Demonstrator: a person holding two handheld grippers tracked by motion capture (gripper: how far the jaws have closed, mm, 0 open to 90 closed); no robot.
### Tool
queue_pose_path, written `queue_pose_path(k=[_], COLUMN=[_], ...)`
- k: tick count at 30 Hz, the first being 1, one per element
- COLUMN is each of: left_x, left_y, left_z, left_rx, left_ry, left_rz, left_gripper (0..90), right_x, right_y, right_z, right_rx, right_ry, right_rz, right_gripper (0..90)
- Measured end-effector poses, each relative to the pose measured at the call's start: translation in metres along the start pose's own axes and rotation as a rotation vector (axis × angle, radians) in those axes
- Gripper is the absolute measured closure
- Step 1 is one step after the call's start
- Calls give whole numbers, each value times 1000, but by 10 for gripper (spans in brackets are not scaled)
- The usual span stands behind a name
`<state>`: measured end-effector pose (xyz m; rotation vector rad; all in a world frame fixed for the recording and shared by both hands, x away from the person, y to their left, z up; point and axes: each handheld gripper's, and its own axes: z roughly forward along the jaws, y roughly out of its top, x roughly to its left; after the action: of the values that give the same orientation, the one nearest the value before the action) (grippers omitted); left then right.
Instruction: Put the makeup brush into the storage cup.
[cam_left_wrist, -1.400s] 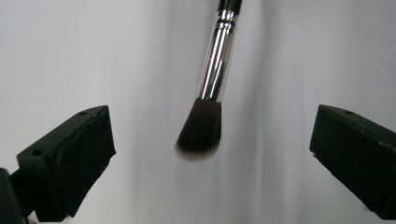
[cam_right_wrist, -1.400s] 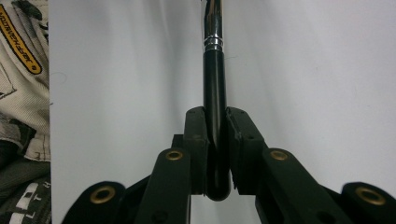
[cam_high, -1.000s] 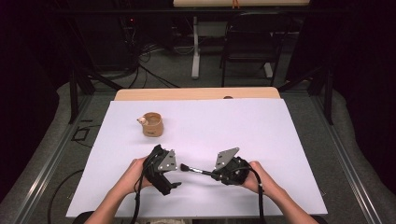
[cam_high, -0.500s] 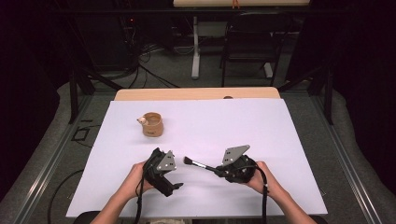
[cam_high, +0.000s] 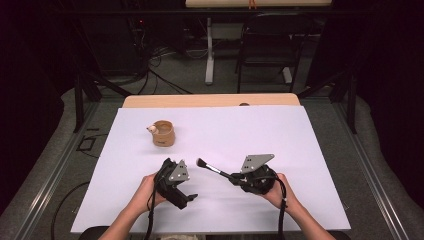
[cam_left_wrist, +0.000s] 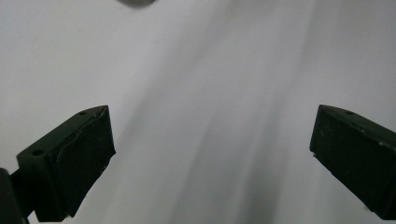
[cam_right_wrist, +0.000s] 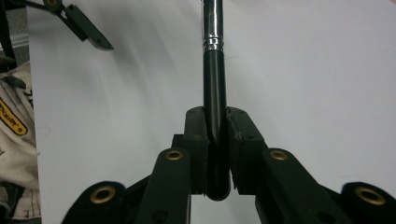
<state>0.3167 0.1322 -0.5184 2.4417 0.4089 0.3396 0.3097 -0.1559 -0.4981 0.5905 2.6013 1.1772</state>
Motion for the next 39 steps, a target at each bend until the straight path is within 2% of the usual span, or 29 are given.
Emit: queue_pose_path(k=[3, 7, 10, 13, 23, 26, 29, 32, 39], left_x=[0, 1, 1, 1, 0, 0, 0, -1, -2], left_y=[1, 1, 2, 3, 7, 9, 10, 13, 18], left_z=[1, 1, 1, 1, -2, -3, -2, -2, -2], left_rx=[-12, -13, -34, -35, -81, -90, -90, -100, -143], left_ry=[14, 13, 6, -4, 19, 13, 4, 5, 12], left_rz=[-7, -23, -52, -65, -115, -138, -163, -169, -204], left_gripper=[0, 0, 0, 0, 0, 0, 0, 0, 0], right_x=[0, 0, 1, 4, 10, 11, 11, 12, 17], right_y=[1, 1, 2, 4, 5, 5, 6, 6, 8], right_z=[-1, -2, -3, -4, -2, -1, 0, 2, 8], right_rx=[-25, -54, -69, -98, -166, -184, -189, -192, -188], right_ry=[-5, -18, -27, -39, -63, -74, -78, -81, -77], right_rz=[16, 36, 45, 59, 108, 118, 119, 129, 123], right_gripper=[792, 792, 792, 792, 792, 792, 792, 792, 792])
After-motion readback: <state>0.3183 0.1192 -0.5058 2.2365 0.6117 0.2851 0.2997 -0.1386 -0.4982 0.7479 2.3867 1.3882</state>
